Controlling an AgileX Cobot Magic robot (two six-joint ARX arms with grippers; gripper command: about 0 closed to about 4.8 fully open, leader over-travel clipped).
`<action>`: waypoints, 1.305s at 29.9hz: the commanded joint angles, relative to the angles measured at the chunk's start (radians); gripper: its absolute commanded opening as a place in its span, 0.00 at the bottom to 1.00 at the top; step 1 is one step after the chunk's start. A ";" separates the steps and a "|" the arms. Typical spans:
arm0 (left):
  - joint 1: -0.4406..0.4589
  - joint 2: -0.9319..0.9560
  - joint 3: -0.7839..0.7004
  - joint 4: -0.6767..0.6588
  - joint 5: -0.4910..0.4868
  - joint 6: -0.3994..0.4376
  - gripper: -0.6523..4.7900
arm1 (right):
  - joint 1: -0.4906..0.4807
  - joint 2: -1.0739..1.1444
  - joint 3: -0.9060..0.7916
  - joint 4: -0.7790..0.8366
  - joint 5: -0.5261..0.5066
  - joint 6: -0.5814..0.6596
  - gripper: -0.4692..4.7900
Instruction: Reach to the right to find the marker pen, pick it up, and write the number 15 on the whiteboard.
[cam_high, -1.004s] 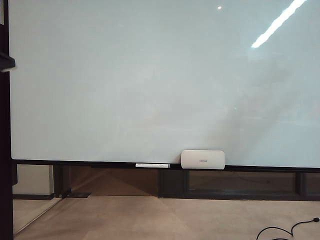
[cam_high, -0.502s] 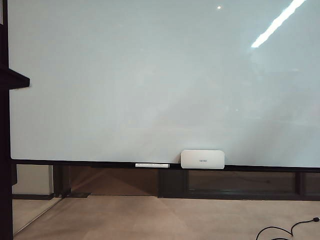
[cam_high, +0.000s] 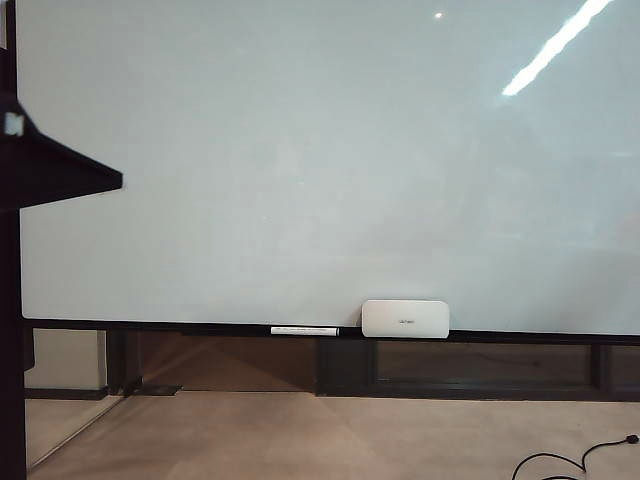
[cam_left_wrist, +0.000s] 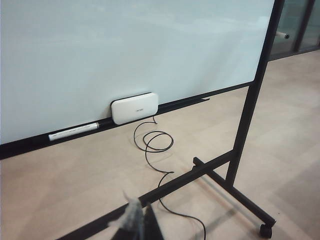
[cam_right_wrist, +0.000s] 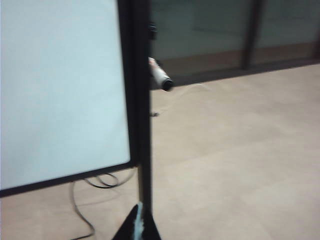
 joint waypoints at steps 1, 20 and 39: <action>-0.002 0.018 0.030 0.026 0.016 0.000 0.11 | -0.004 0.070 0.087 -0.011 -0.043 0.031 0.08; -0.001 0.019 0.037 -0.092 -0.030 0.004 0.11 | -0.010 0.430 0.418 0.012 -0.219 -0.031 0.09; -0.001 0.019 0.041 -0.114 -0.041 -0.008 0.11 | -0.032 0.745 0.777 0.150 -0.304 -0.021 0.38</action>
